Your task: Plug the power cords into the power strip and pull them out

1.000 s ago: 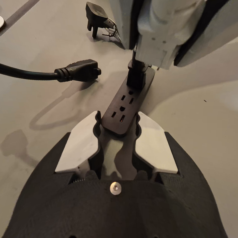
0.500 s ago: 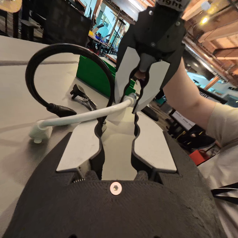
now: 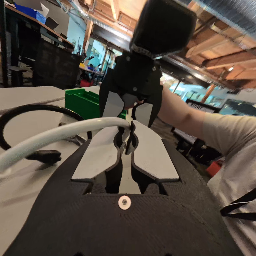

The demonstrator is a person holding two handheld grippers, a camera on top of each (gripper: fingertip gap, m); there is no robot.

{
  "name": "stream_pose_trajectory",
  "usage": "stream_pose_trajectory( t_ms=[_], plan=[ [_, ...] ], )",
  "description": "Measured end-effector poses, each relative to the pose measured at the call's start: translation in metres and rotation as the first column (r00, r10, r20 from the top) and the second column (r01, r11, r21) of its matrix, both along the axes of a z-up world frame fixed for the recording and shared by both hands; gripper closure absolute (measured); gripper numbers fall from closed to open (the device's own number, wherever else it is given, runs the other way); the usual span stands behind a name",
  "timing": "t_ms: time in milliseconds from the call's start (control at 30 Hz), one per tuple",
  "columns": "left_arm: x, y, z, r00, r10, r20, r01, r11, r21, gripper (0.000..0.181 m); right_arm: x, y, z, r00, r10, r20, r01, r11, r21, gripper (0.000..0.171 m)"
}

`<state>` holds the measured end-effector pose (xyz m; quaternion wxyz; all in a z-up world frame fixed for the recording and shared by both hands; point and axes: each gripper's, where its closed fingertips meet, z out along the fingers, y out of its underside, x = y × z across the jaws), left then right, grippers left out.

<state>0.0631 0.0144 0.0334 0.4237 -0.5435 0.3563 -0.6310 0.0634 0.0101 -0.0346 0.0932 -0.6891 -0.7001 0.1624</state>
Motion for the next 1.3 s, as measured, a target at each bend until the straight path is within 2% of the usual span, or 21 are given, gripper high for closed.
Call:
stream_pose_trajectory(
  t_ms=[67, 133, 200, 267, 500, 667, 733, 933, 1067, 1167, 1300],
  plan=[
    [-0.002, -0.004, -0.002, 0.997, 0.026, -0.070, -0.022, 0.998, 0.058, 0.174, -0.002, -0.002, 0.007, 0.999, 0.030, 0.018, -0.030, 1.000, -0.005, 0.132],
    [-0.006, -0.011, 0.004, 0.998, -0.007, -0.055, 0.009, 0.999, 0.035, 0.174, -0.003, -0.003, 0.009, 0.994, 0.091, 0.058, -0.093, 0.995, 0.025, 0.127],
    [-0.010, -0.013, 0.009, 0.999, -0.014, -0.040, 0.015, 1.000, 0.025, 0.174, -0.005, -0.009, 0.005, 0.983, 0.147, 0.108, -0.150, 0.989, 0.016, 0.128],
    [-0.013, -0.011, 0.007, 0.997, 0.009, -0.073, -0.007, 0.999, 0.037, 0.174, -0.011, -0.013, 0.000, 0.977, 0.171, 0.131, -0.173, 0.985, 0.007, 0.141],
    [-0.014, -0.018, 0.000, 0.990, -0.017, -0.143, 0.023, 0.999, 0.039, 0.174, -0.029, -0.028, -0.013, 0.985, 0.169, 0.035, -0.166, 0.983, -0.083, 0.143],
    [-0.009, -0.026, -0.003, 0.982, -0.040, -0.183, 0.051, 0.997, 0.055, 0.174, -0.025, -0.033, -0.016, 0.983, 0.179, 0.036, -0.176, 0.981, -0.076, 0.145],
    [-0.005, -0.030, -0.005, 0.979, -0.063, -0.194, 0.075, 0.996, 0.056, 0.174, -0.022, -0.042, -0.016, 0.982, 0.187, 0.032, -0.181, 0.974, -0.134, 0.144],
    [-0.001, -0.038, -0.007, 0.971, -0.092, -0.222, 0.109, 0.992, 0.066, 0.174, -0.019, -0.052, -0.018, 0.981, 0.195, 0.007, -0.191, 0.968, -0.162, 0.144],
    [0.000, -0.041, -0.006, 0.971, -0.096, -0.218, 0.120, 0.988, 0.098, 0.174, -0.020, -0.048, -0.018, 0.975, 0.222, -0.007, -0.222, 0.972, -0.081, 0.145],
    [-0.002, -0.037, 0.001, 0.982, -0.040, -0.183, 0.068, 0.986, 0.150, 0.174, -0.026, -0.040, -0.012, 0.970, 0.233, -0.066, -0.234, 0.972, 0.001, 0.145],
    [-0.011, -0.026, 0.007, 0.980, 0.089, -0.175, -0.047, 0.971, 0.234, 0.153, -0.029, -0.017, -0.008, 0.968, 0.235, -0.090, -0.217, 0.961, 0.170, 0.145]
  ],
)
